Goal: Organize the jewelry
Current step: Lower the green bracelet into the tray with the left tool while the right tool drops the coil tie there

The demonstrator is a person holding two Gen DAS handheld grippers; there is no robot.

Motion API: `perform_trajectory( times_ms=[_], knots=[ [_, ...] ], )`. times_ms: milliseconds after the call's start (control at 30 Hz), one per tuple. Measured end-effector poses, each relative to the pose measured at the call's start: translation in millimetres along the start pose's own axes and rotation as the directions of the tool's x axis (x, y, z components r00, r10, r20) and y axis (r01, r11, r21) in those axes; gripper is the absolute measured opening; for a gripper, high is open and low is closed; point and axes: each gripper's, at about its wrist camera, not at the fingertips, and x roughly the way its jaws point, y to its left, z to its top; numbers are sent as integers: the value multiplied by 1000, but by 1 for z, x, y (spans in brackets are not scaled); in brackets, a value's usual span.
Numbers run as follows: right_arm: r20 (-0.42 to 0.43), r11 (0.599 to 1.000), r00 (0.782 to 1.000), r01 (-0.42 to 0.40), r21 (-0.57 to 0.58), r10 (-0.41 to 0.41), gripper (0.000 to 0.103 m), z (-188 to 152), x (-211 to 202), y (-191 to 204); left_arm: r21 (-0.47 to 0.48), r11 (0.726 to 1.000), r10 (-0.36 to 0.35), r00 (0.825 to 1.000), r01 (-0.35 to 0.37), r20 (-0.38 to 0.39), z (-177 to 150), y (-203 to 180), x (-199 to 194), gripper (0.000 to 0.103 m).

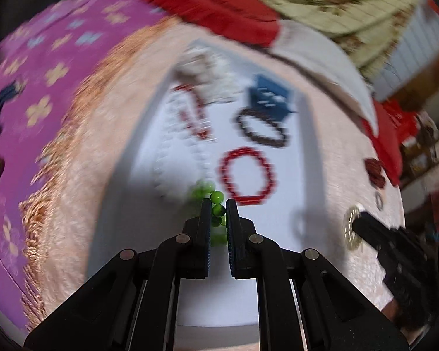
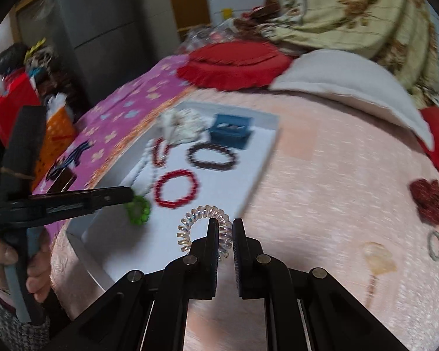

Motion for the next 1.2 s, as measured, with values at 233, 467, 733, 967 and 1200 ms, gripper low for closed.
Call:
perform_trajectory(
  times_ms=[233,467,733,967,1200],
  knots=[
    [-99,997,994,-47,-64,41,9,0,48,47,-35,981,193,980,-192,39,3,20,-1,8],
    [-121,994,992,-40,-99,28,9,1,69,70,-27,980,197,978,-195,69,2,25,-5,8],
    [-133,998,990,-45,-54,37,14,0,76,67,-40,998,57,997,-55,43,5,19,-16,18],
    [-54,999,998,-19,-38,17,44,-2,45,58,-43,998,58,995,-55,84,5,14,-28,20],
    [44,998,998,51,21,-52,44,-22,-12,17,-46,995,96,985,-90,141,6,4,-37,20]
  ],
)
